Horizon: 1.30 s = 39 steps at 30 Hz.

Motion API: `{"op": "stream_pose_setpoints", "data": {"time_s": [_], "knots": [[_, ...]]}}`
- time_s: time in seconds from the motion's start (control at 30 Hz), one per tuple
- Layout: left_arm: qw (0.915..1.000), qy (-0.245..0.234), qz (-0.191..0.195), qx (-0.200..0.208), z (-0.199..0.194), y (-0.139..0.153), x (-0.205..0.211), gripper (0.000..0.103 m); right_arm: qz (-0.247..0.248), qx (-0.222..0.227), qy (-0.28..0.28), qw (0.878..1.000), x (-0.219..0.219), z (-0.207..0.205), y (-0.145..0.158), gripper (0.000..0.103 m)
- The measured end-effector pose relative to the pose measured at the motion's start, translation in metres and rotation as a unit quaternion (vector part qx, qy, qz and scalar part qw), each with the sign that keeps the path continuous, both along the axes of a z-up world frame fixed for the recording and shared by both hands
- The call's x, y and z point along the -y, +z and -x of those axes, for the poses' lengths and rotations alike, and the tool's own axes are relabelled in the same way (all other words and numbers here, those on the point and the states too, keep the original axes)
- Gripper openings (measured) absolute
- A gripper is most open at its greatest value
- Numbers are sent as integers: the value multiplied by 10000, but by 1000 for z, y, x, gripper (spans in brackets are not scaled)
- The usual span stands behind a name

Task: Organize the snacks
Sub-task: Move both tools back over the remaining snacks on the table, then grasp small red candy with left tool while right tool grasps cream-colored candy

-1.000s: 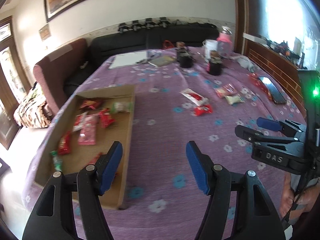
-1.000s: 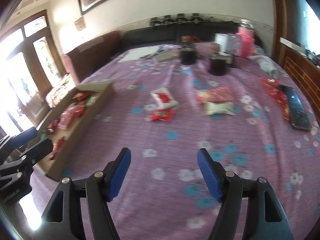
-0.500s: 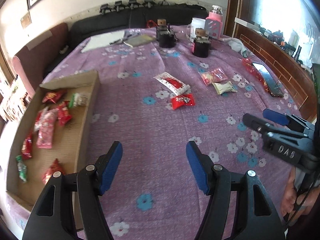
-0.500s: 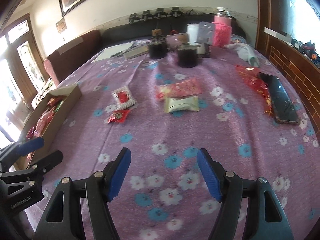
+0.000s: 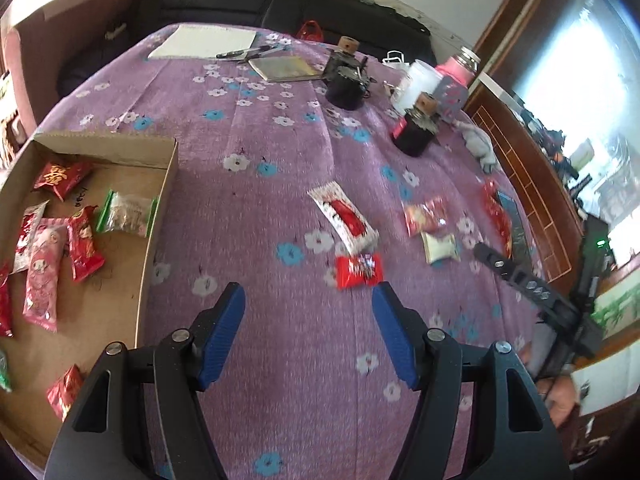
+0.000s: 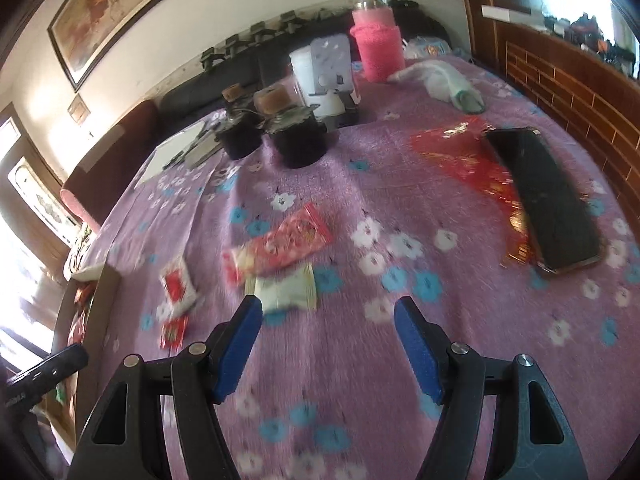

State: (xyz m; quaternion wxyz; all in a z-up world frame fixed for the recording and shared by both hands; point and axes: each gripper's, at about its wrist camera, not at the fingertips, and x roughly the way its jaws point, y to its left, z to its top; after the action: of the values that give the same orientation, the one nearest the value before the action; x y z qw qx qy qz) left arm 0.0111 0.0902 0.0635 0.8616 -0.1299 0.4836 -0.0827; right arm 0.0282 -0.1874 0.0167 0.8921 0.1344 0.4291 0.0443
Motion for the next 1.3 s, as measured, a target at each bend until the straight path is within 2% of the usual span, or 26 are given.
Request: {"op": "stream_pose_setpoints", "data": {"time_s": [0.1, 0.17, 0.33, 0.43, 0.47, 0.53, 0.7, 0.9, 1.03, 1.07, 1.1, 1.17, 1.23, 1.3], "knots": [[9999, 38, 114, -90, -10, -2, -1, 65, 96, -112, 26, 9999, -15, -17, -10, 71], [9999, 25, 53, -100, -14, -4, 2, 65, 187, -100, 76, 9997, -23, -22, -14, 71], [9997, -113, -25, -208, -25, -18, 18, 65, 709, 51, 193, 9973, -43, -27, -25, 69], [9993, -180, 7, -328, -35, -29, 28, 65, 1019, 107, 336, 9942, -52, -24, -24, 53], [9992, -188, 17, -364, -37, -31, 30, 65, 1026, 92, 406, 9938, -54, -22, -24, 47], [9988, -231, 53, -420, -43, -38, 36, 65, 1049, 32, 568, 9929, -58, -14, -23, 47], [9980, -400, -164, -463, -55, -46, 55, 65, 872, -212, 1014, 9908, -60, 3, -22, 46], [9960, -704, -408, -366, -56, -50, 81, 65, 519, -274, 988, 9934, -43, 9, -23, 44], [9949, -739, -622, -278, -57, -53, 88, 64, 678, -235, 998, 9924, -48, 11, -23, 44], [9943, -749, -725, -233, -56, -53, 89, 53, 723, -224, 999, 9921, -49, 11, -23, 44], [9929, -752, -901, -172, -54, -53, 91, 34, 764, -215, 1000, 9918, -50, 11, -23, 44], [9896, -781, -1207, -67, -50, -53, 94, 26, 790, -205, 992, 9917, -51, 12, -23, 44], [9877, -775, -1360, 40, -45, -52, 95, 21, 786, -203, 970, 9920, -50, 12, -23, 44], [9886, -804, -1268, 77, -43, -49, 93, 20, 772, -194, 933, 9924, -50, 12, -23, 44]]}}
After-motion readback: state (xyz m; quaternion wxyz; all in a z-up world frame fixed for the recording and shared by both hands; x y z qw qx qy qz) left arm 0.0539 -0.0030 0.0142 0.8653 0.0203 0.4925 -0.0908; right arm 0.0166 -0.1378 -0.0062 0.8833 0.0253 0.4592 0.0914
